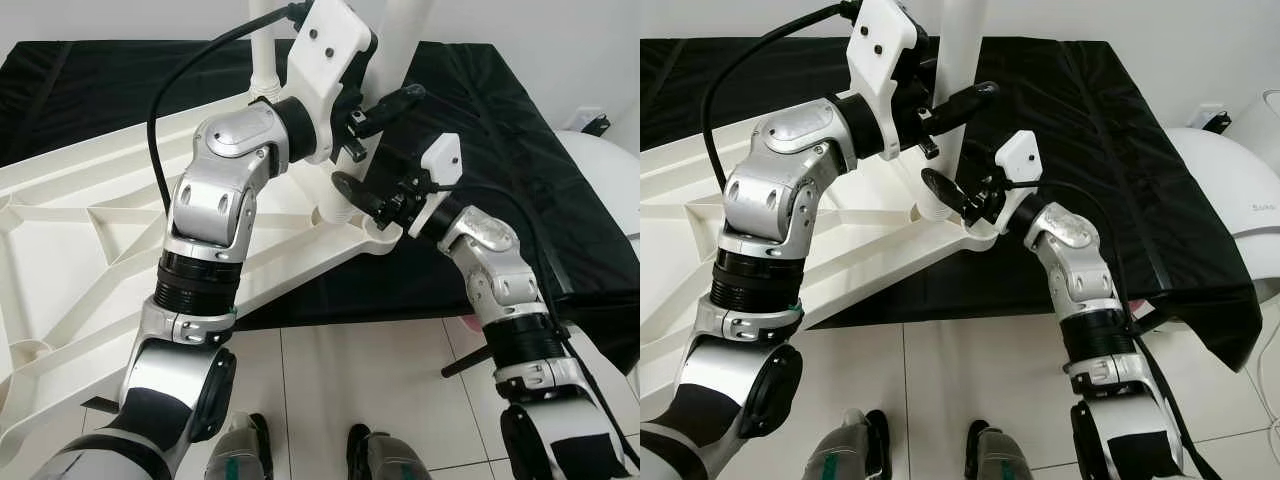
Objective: Building children table
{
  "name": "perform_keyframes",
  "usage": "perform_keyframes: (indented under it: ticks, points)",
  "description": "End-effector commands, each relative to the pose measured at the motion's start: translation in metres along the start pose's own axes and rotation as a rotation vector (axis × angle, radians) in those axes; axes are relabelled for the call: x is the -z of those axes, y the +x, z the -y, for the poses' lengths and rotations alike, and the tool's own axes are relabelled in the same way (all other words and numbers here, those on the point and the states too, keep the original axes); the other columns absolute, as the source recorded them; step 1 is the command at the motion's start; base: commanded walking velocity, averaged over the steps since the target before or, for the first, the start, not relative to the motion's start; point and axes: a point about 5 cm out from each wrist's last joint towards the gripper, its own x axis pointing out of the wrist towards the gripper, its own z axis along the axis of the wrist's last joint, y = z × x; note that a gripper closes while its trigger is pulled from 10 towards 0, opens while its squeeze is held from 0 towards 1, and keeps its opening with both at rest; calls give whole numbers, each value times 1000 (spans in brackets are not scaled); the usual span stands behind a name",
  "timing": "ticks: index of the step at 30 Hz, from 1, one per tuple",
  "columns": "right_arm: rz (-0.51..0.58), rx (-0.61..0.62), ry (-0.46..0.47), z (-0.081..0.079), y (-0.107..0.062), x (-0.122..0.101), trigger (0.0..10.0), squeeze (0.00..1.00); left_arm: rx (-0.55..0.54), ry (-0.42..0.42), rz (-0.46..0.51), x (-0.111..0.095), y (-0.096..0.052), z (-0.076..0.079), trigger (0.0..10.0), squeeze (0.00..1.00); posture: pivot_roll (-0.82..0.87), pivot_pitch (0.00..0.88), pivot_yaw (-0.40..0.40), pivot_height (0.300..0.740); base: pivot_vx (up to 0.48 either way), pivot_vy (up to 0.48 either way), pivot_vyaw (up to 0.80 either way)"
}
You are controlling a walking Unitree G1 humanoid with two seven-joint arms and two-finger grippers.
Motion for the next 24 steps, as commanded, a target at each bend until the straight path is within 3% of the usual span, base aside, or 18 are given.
perform_keyframes:
  ticks: [1,2,14,15,17,22,23,24]
  points:
    - [0,28,31,1,-5,5,1451,0,-135,10,14,-7,2,-7,10000,0,-77,151,-26,740,0,0,0]
    - [3,29,42,0,-5,7,10000,0,-134,11,16,-7,2,-7,10000,0,-77,151,-26,740,0,0,0]
    - [31,20,105,-6,-1,14,10000,0,-131,12,24,-10,4,-6,10000,0,-72,135,-27,740,0,0,0]
    - [29,20,109,-7,0,15,10000,1000,-131,12,25,-10,4,-6,10000,0,-72,135,-27,740,0,0,0]
    - [34,4,149,-8,2,17,10000,1000,-132,14,26,-10,4,-6,10000,0,-70,134,-28,740,0,0,0]
    - [38,11,132,-7,3,16,10000,1000,-133,13,31,-12,5,-6,10000,0,-69,136,-29,740,0,0,0]
    - [43,8,118,-7,5,15,10000,0,-132,14,33,-13,5,-6,10000,0,-68,137,-29,740,0,0,0]
    - [43,8,118,-7,5,15,10000,0,-132,14,33,-13,5,-6,10000,0,-68,137,-29,740,0,0,0]
